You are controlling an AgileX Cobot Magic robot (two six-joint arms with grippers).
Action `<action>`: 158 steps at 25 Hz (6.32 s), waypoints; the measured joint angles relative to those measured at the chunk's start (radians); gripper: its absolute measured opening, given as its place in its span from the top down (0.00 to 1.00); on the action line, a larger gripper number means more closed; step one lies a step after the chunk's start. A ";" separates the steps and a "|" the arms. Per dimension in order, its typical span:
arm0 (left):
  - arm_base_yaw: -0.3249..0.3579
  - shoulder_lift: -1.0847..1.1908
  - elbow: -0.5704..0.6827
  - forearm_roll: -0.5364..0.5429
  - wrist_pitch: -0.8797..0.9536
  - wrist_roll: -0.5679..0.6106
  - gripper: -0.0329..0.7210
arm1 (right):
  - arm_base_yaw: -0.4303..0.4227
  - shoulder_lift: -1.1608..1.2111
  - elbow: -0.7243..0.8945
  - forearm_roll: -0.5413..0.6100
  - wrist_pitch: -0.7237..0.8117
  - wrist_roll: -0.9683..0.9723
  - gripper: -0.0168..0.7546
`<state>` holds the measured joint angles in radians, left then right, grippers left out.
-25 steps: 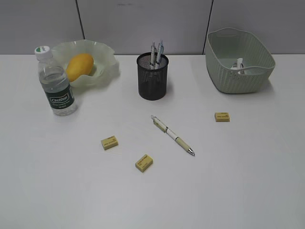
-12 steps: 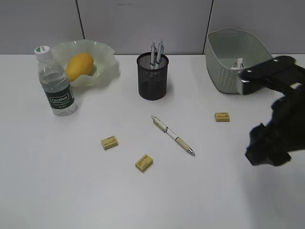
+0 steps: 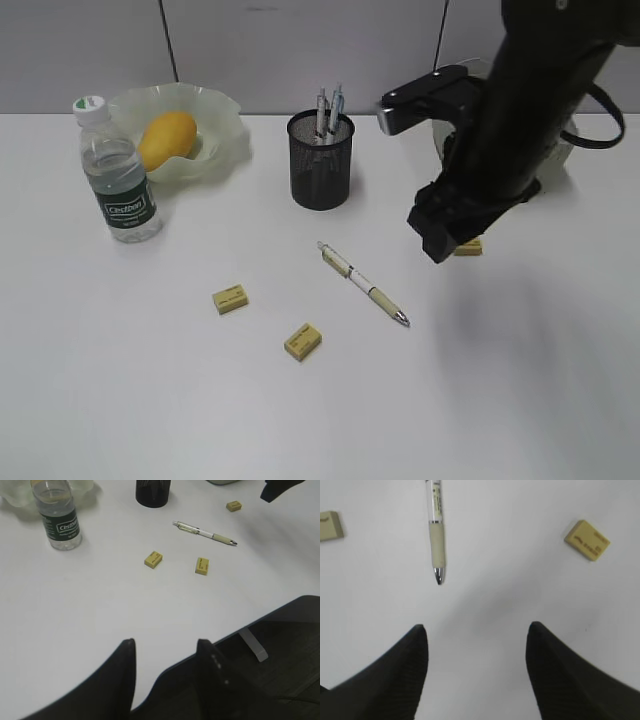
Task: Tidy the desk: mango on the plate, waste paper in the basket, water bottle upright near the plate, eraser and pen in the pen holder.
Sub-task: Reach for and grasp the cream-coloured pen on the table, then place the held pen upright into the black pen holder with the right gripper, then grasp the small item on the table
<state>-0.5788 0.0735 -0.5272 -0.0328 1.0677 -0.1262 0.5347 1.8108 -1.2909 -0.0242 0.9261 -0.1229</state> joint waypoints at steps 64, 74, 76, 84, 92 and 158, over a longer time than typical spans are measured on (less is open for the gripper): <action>0.000 0.000 0.000 0.000 0.000 0.000 0.64 | 0.093 0.441 -0.581 0.034 0.124 -0.068 0.83; 0.000 0.000 0.000 0.000 0.000 0.000 0.64 | 0.073 0.167 -0.482 0.044 0.022 -0.068 0.83; 0.000 0.000 0.000 0.000 0.000 0.000 0.64 | 0.073 0.090 -0.377 0.044 -0.092 -0.068 0.83; 0.000 0.000 0.000 0.000 0.000 0.000 0.64 | 0.072 -0.064 0.031 0.044 -0.640 0.012 0.83; 0.000 0.000 0.000 0.000 0.000 0.000 0.64 | 0.062 -0.003 0.071 0.072 -1.006 0.043 0.83; 0.000 0.000 0.000 0.000 0.000 0.000 0.64 | 0.000 -0.186 -0.069 0.036 0.273 0.055 0.38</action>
<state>-0.5788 0.0735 -0.5272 -0.0328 1.0677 -0.1262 0.5349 1.6250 -1.3597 0.0120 1.1992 -0.0682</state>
